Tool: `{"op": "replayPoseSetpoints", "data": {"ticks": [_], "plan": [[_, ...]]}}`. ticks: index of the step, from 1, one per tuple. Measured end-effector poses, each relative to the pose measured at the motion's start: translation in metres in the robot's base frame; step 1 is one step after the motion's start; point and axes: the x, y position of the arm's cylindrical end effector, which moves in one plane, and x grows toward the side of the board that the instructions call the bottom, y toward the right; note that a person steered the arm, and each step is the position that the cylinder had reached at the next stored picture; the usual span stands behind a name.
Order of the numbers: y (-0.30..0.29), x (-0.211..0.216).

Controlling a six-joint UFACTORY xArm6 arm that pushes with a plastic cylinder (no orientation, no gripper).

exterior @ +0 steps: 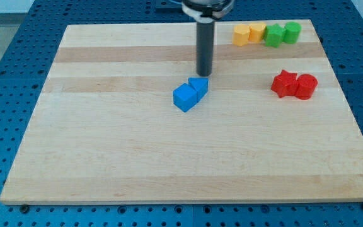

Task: Move your arm to the top right of the board

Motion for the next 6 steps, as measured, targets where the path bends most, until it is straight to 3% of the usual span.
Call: {"op": "replayPoseSetpoints", "data": {"ticks": [3,4,5,6], "plan": [[0.162,-0.011],[0.172,-0.010],[0.215,-0.036],[0.222,-0.066]]}}
